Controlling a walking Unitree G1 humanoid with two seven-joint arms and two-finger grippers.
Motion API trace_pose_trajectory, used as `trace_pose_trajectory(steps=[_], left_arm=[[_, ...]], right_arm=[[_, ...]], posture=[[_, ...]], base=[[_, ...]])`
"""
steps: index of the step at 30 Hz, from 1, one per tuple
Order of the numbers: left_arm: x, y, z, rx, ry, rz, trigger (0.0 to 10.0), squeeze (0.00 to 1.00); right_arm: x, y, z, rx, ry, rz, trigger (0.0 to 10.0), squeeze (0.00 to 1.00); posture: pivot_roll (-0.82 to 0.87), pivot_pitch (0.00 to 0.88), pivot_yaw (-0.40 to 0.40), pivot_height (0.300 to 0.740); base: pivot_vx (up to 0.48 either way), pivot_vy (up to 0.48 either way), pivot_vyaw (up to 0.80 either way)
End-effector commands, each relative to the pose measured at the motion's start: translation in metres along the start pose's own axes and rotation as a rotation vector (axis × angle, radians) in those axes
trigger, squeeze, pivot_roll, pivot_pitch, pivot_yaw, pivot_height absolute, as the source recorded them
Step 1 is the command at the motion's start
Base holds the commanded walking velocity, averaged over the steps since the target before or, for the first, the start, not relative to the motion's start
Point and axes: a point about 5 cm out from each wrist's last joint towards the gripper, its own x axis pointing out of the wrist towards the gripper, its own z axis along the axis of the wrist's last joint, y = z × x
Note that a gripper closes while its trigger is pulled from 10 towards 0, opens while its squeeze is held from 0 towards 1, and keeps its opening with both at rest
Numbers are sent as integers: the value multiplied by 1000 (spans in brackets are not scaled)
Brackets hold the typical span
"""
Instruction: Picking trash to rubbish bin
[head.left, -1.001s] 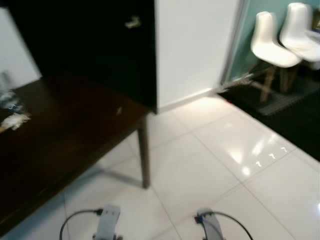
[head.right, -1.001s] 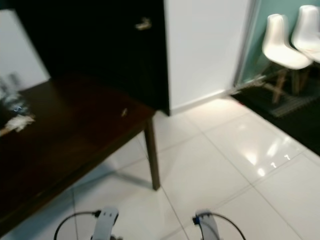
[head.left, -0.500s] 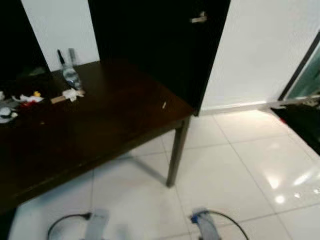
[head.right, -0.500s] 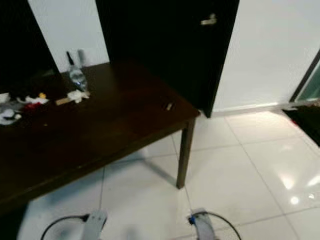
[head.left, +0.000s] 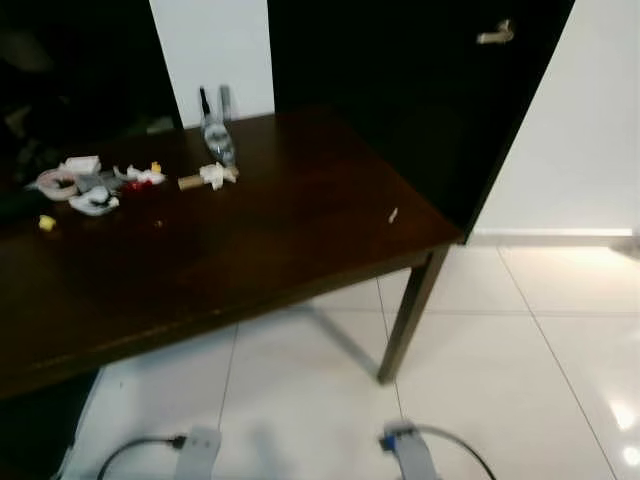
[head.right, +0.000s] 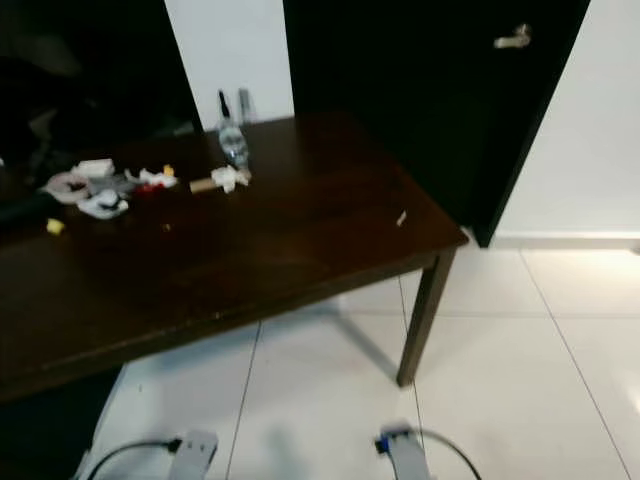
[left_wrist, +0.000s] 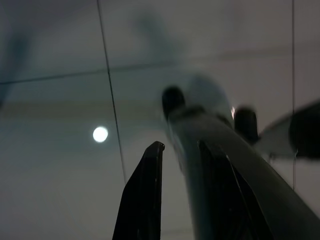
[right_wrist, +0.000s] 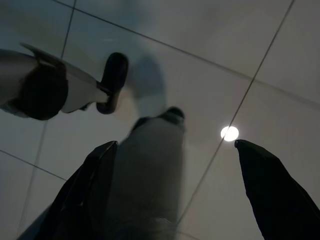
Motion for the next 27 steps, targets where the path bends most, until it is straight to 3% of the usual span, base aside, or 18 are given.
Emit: trace_pose_trajectory(steps=[1, 27], left_arm=[[-3, 1, -14, 1, 45, 6, 10000, 0], [-2, -3, -16, 6, 55, -4, 10000, 0]], right_arm=[[2, 5, 8, -2, -23, 18, 10000, 0], [2, 3, 11, -25, -28, 13, 10000, 0]], posture=[[-11, 31, 8, 740], [-9, 16, -7, 740]], base=[[0, 0, 781], [0, 0, 772]])
